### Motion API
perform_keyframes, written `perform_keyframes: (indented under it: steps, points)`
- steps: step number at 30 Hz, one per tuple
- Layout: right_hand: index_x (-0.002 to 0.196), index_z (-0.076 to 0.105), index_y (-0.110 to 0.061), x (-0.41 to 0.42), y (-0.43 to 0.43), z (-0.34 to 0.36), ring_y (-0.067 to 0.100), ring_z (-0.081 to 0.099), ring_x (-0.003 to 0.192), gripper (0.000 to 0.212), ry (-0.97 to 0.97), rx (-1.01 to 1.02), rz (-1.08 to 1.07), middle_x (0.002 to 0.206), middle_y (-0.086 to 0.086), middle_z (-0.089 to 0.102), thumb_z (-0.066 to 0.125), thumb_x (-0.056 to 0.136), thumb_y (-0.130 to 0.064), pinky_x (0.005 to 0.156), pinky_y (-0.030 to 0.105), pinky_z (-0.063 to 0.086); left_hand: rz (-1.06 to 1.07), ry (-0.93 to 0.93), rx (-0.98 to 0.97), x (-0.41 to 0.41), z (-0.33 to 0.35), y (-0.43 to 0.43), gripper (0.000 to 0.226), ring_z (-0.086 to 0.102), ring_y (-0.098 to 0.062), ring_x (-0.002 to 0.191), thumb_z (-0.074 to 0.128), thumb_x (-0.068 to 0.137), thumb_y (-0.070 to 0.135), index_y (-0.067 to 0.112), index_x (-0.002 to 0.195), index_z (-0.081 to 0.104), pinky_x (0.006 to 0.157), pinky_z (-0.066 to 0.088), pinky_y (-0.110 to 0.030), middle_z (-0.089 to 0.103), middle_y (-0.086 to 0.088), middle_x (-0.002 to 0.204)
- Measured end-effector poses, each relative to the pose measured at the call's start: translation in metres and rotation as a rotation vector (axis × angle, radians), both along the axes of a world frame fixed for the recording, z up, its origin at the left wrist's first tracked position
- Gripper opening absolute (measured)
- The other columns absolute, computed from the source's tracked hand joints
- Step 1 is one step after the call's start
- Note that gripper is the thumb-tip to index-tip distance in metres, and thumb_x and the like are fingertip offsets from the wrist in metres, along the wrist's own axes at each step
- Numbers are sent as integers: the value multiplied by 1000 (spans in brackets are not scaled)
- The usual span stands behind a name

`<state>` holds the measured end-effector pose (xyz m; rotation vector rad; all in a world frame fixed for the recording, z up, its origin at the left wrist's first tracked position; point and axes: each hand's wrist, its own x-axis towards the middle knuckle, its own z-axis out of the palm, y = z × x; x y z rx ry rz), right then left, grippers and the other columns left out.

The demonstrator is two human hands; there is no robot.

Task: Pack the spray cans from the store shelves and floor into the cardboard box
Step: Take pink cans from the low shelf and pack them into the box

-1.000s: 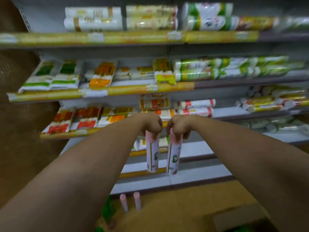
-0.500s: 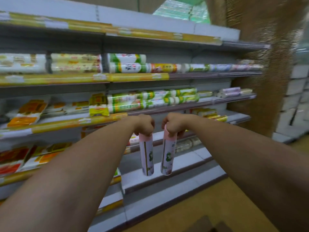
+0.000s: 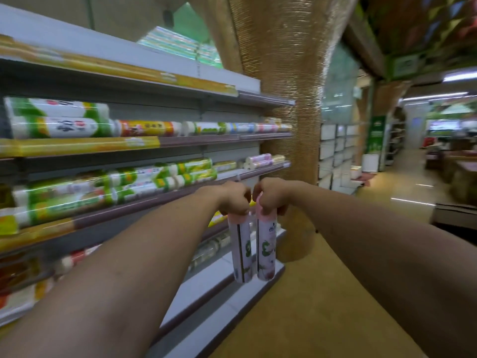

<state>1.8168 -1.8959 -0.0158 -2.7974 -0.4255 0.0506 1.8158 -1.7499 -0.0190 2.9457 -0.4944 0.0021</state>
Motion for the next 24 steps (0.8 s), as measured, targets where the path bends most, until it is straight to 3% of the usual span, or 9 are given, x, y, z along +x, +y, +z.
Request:
perform_keyframes:
  steps: [3,7,11,15,21,24]
  points:
    - [133,60,-8,25,-25,-3,33,69,89,43,12,-4,-100,108,17,61,64,91,-1,76,48,63,-95,-2,-8,35,-5,-29,16,58,-18,64,57,94,15,18,110,55,50,46,-27,61,-5,87]
    - [124,62,-8,55,-51,-19,32,69,80,38,10,-51,-221,93,13,60,70,87,-6,69,44,64,-196,26,-11,84,-24,-63,14,61,-17,68,62,89,11,21,97,57,53,49,-30,61,-5,87]
    - [135,59,-9,83,-73,-53,33,71,72,51,101,-69,-317,97,16,63,72,86,-7,65,47,64,-276,79,15,121,-56,-90,24,63,-19,76,65,89,17,14,112,61,53,50,-28,64,-8,100]
    - [137,57,-8,116,-97,-95,34,71,69,53,206,-87,-356,98,17,64,72,86,-6,55,39,62,-321,189,-25,156,-96,-112,16,62,-16,75,63,92,17,21,105,56,51,48,-26,60,-3,93]
    - [132,58,-6,164,-123,-202,30,66,63,52,472,-139,-316,87,12,61,78,84,-4,68,48,63,-270,397,-22,200,-205,-140,35,67,-24,86,73,88,16,17,120,60,61,62,-34,61,-7,104]
    - [124,60,-11,187,-139,-272,29,66,66,45,576,-163,-274,93,14,64,79,83,-7,61,43,63,-239,504,1,217,-271,-154,40,67,-23,83,80,82,15,16,117,63,60,62,-34,62,-8,106]
